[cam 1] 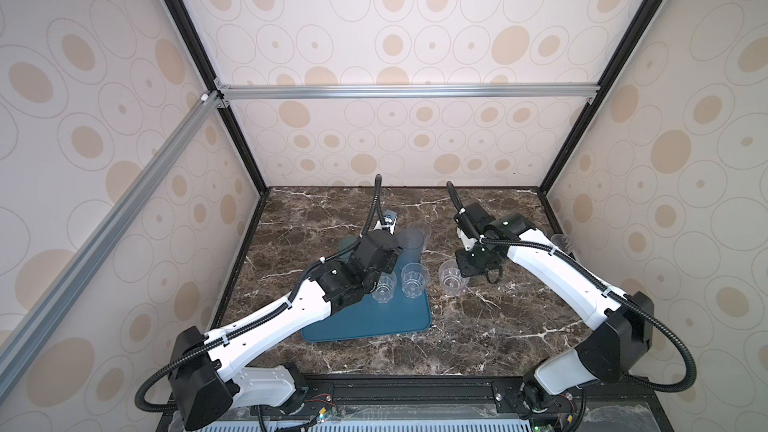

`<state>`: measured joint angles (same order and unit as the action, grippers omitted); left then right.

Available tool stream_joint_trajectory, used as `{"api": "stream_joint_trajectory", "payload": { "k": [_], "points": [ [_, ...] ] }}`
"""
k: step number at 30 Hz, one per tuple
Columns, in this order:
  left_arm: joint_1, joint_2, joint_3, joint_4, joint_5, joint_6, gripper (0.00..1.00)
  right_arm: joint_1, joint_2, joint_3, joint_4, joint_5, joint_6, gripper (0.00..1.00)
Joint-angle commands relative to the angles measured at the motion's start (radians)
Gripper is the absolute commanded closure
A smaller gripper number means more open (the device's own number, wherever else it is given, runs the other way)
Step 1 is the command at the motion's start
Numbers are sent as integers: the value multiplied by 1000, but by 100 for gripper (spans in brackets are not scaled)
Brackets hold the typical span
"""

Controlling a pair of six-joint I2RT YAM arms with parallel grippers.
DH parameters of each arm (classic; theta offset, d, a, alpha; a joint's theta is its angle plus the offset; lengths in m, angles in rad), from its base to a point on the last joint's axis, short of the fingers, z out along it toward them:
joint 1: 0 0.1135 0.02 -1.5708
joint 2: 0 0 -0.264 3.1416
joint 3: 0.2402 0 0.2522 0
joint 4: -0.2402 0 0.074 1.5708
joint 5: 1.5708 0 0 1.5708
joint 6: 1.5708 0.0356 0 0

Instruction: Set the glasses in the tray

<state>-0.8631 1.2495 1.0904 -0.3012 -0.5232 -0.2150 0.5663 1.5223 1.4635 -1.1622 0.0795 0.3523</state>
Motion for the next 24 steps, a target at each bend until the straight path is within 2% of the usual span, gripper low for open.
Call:
{"api": "stream_joint_trajectory", "payload": {
  "k": [1,6,11,24],
  "points": [
    [20,-38,-6,-46,-19,-23,53,36,-8,81,-77,3,22,97],
    [40,-84,-8,-67,-38,-26,53,106,26,203,-120,-2,54,98],
    [75,-133,0,-108,-82,-39,53,188,95,311,-92,-40,104,98],
    [255,-291,-46,-171,-101,-89,55,381,430,649,43,-84,198,99]
  ]
}}
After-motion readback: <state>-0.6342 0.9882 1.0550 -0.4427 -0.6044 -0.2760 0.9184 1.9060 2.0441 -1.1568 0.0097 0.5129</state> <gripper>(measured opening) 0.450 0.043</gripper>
